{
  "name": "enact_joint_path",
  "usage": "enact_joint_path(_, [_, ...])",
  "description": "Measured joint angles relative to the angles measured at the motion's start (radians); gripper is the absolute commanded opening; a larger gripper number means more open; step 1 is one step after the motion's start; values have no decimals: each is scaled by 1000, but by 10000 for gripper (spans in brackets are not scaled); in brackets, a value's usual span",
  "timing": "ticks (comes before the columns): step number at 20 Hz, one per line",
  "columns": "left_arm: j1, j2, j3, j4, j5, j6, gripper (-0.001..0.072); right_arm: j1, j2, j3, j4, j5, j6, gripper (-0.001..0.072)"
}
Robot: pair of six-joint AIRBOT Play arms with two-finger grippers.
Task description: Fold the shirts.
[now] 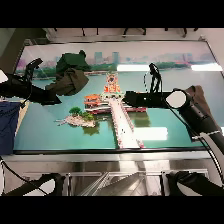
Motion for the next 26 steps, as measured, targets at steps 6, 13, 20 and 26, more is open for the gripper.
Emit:
enact_joint_path(6, [39,-4,0,-1,173,-19,171,0,0,0,0,0,0,24])
enact_joint_path(13, [154,-235,39,-8,489,-3,630,0,0,0,1,0,0,24])
enact_joint_path(20, [190,-718,396,-123,488,137,622,0,-1,0,1,0,0,24])
enact_joint_path(26, [167,-901,599,-180,420,185,14,0,-2,0,1,0,0,24])
